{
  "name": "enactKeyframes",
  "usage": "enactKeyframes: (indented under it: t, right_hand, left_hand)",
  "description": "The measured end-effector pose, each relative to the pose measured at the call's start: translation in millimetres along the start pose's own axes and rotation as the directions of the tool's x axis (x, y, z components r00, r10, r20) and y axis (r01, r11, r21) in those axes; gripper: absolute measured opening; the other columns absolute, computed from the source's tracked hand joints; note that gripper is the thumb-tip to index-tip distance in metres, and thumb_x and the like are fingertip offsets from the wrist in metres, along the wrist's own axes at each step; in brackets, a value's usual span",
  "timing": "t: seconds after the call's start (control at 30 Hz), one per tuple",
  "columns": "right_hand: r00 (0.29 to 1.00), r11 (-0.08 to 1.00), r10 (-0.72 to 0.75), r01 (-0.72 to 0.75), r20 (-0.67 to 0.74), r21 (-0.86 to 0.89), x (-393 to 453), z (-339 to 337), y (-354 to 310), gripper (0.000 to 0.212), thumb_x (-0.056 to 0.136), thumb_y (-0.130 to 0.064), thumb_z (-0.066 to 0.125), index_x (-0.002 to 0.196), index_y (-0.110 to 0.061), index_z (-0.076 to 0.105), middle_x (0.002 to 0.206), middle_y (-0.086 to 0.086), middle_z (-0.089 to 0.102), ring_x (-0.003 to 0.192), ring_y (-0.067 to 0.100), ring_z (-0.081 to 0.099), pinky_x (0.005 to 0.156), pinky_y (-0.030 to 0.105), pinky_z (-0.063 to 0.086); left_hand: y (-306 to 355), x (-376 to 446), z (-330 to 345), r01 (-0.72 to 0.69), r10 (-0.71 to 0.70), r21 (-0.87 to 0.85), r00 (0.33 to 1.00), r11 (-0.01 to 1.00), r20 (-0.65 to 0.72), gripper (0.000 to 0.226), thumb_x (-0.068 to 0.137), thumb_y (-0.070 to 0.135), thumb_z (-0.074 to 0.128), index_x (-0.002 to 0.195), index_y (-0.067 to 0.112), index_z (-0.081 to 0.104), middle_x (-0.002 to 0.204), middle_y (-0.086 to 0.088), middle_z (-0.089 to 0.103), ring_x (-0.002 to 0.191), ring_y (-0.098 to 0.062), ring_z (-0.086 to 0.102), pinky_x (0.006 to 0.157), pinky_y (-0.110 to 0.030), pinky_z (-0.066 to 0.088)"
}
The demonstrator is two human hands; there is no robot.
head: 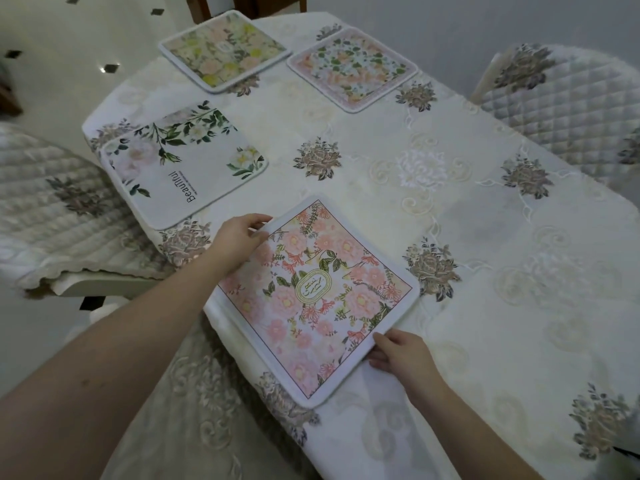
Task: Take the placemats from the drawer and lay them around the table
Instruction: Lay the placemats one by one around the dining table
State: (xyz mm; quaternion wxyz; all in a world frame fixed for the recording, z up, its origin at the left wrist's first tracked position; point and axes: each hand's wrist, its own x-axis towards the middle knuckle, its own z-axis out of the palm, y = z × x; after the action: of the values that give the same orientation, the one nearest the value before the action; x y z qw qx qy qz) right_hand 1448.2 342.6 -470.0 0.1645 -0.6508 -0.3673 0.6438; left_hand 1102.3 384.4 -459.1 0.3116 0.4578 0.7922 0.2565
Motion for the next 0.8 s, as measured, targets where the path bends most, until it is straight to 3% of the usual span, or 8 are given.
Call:
enactKeyframes:
  t: [0.17, 0.3, 0.5, 0.6, 0.67, 0.8]
  right_hand:
    - [0.998, 0.996, 0.008, -0.002, 0.060, -0.089, 3.5, 1.5, -3.4, 0.022, 0.095, -0.010, 0.061, 0.083, 0.007, 0.067, 0.081, 0.021, 0.073, 0.075, 0.026, 0.074, 0.061, 0.031, 0.060]
    - [0.995, 0.988, 0.043, -0.029, 0.089, -0.154, 6.0, 1.1, -6.3, 0.024, 0.096, -0.014, 0.060, 0.086, 0.007, 0.068, 0.077, 0.017, 0.075, 0.073, 0.026, 0.074, 0.062, 0.034, 0.060]
    - [0.992, 0.873, -0.021, 0.077, 0.122, -0.481, 11.1, -16.1, -20.8, 0.043, 0.099, -0.035, 0.052, 0.076, -0.004, 0.073, 0.064, 0.007, 0.073, 0.057, 0.022, 0.070, 0.051, 0.027, 0.052]
    - [0.989, 0.839, -0.112, 0.145, 0.094, -0.524, 20.1, -19.2, -36.4, 0.040, 0.099, -0.034, 0.053, 0.073, -0.009, 0.072, 0.060, 0.005, 0.071, 0.050, 0.015, 0.065, 0.051, 0.027, 0.052]
    - [0.974, 0.805, -0.198, 0.227, 0.113, -0.549, 26.1, -13.7, -49.8, 0.035, 0.099, -0.031, 0.053, 0.074, -0.015, 0.071, 0.058, 0.002, 0.069, 0.049, 0.011, 0.062, 0.054, 0.028, 0.054]
    - [0.898, 0.674, -0.401, 0.423, 0.181, -0.606, 37.6, 18.3, -80.5, 0.021, 0.099, -0.030, 0.052, 0.088, -0.024, 0.070, 0.069, -0.002, 0.070, 0.062, 0.008, 0.065, 0.064, 0.030, 0.054]
  left_hand:
    - [-7.7, 7.8, 3.4, 0.013, -0.012, 0.022, 0.999, 1.000, -0.032, 0.035, 0.097, 0.018, 0.060, 0.131, 0.025, 0.062, 0.117, -0.001, 0.067, 0.095, -0.016, 0.061, 0.080, -0.027, 0.044]
    - [-11.4, 7.9, 7.8, 0.020, -0.019, 0.037, 0.999, 0.999, -0.040, 0.037, 0.097, 0.016, 0.058, 0.133, 0.024, 0.061, 0.123, -0.003, 0.066, 0.099, -0.016, 0.059, 0.085, -0.026, 0.043]
    - [-17.2, 7.1, 10.8, 0.036, -0.028, 0.112, 0.997, 0.993, -0.066, 0.040, 0.095, 0.017, 0.059, 0.135, 0.018, 0.059, 0.131, -0.004, 0.063, 0.114, -0.021, 0.059, 0.095, -0.030, 0.043]
    - [-20.0, 4.6, 11.9, 0.031, -0.019, 0.114, 0.994, 0.993, -0.105, 0.045, 0.094, 0.018, 0.059, 0.139, 0.015, 0.054, 0.134, -0.007, 0.057, 0.113, -0.022, 0.058, 0.093, -0.030, 0.042]
    - [-20.6, 1.2, 11.8, 0.031, -0.016, 0.091, 0.986, 0.995, -0.164, 0.047, 0.096, 0.017, 0.055, 0.142, 0.010, 0.050, 0.141, -0.010, 0.051, 0.124, -0.024, 0.052, 0.102, -0.034, 0.040]
    - [-22.1, -15.3, 19.6, -0.013, 0.064, 0.170, 0.954, 0.985, -0.292, 0.047, 0.096, 0.014, 0.048, 0.142, 0.004, 0.048, 0.144, -0.013, 0.050, 0.133, -0.029, 0.046, 0.111, -0.041, 0.034]
